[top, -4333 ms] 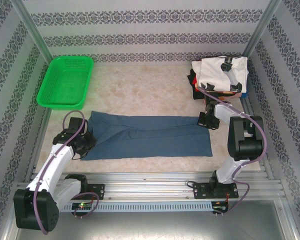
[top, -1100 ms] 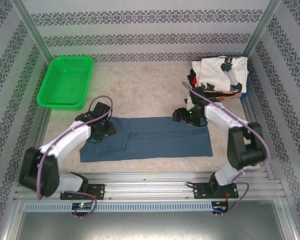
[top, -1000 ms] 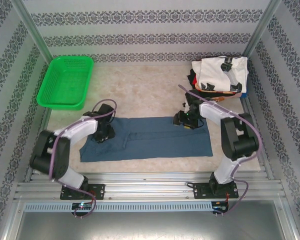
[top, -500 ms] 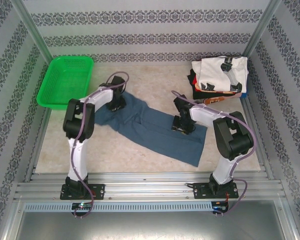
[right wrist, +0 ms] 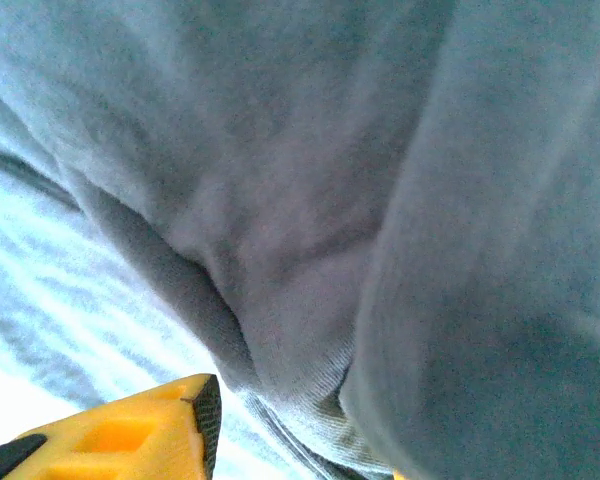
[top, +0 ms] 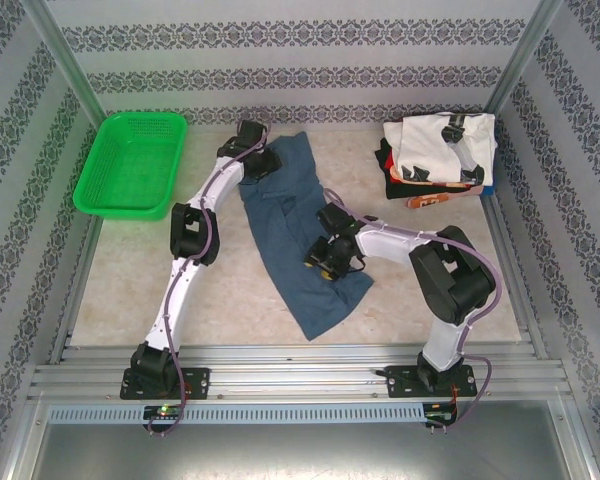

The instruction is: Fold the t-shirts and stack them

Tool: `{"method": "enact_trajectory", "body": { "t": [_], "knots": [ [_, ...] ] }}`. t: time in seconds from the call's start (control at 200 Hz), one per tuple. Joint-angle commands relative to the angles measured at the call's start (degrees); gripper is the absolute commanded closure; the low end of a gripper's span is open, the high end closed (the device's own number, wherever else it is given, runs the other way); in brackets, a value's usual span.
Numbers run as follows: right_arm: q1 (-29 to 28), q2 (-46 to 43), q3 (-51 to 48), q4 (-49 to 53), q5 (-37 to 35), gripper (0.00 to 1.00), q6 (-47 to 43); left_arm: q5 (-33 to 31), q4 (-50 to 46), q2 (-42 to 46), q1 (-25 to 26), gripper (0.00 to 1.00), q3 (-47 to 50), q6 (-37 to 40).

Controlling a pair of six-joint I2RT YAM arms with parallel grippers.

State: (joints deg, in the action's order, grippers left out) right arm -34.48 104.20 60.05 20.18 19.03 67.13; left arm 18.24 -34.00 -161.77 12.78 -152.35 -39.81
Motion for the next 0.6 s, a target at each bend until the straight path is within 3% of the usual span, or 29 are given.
{"method": "enact_trajectory", "body": {
  "t": [0.0,0.28,0.42,0.595],
  "knots": [
    [-3.7,2.9,-5.1,-6.2,3.7,0.51,13.0,5.9,4.6,-6.7,-1.0,0.69,3.0,-5.9],
    [-9.4,-7.5,-12.5,-8.0,-3.2,0.44,24.8,4.0,6.5,-7.7,-3.4,0.70,2.0,-5.7],
    [-10.4,-11.4,-13.0,-8.6,-4.2,0.42,26.3,4.5,7.8,-7.4,-3.7,0.69,1.9,-6.1],
    [-11.0,-16.4,-9.1,-2.3,-6.8,0.39,20.2,9.1,13.9,-2.8,-3.8,0.40,0.7,-9.8]
  ]
}}
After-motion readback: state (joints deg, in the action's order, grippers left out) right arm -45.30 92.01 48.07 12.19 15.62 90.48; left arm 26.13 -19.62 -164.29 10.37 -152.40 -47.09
